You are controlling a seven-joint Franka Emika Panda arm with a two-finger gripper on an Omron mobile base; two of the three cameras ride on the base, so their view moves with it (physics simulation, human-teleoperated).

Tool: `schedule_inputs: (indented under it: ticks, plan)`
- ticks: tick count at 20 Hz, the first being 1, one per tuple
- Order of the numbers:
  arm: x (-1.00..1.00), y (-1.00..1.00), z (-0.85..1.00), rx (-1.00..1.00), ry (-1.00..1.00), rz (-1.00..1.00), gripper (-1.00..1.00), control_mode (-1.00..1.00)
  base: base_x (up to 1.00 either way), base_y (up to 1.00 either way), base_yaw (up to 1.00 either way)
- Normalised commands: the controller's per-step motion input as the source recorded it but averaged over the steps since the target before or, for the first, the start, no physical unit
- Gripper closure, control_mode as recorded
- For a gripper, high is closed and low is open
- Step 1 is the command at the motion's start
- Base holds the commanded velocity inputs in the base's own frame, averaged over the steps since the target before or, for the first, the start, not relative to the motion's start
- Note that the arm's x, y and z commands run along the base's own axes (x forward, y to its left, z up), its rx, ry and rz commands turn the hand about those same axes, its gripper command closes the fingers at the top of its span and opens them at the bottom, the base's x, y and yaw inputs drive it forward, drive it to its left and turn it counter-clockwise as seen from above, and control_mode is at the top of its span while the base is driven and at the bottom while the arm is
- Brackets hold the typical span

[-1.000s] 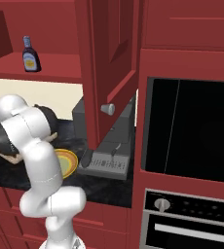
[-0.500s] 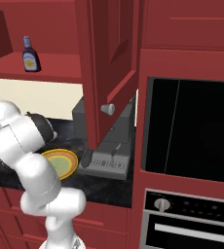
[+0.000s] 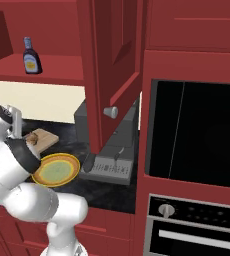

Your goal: Pick the chicken drumstick from the plate and place it on the cutting board. Then pick the condiment bottle from the cabinet and place it next to the cutting board.

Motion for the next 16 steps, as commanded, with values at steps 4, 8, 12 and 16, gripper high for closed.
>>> schedule_inputs:
  ticks: [4, 8, 12, 16]
  plan:
    - [-0.43, -0.14, 0.27, 0.14, -0.1, -0.12, -1.0, -1.0, 0.0, 0.0, 0.0]
    - [-0.38, -0.14, 0.24, 0.25, -0.05, -0.07, -1.0, -1.0, 0.0, 0.0, 0.0]
    - [-0.29, -0.16, 0.13, 0.36, 0.0, -0.02, -1.0, -1.0, 0.0, 0.0, 0.0]
    - [-0.29, -0.11, 0.04, 0.38, 0.0, 0.0, -1.0, -1.0, 0.0, 0.0, 0.0]
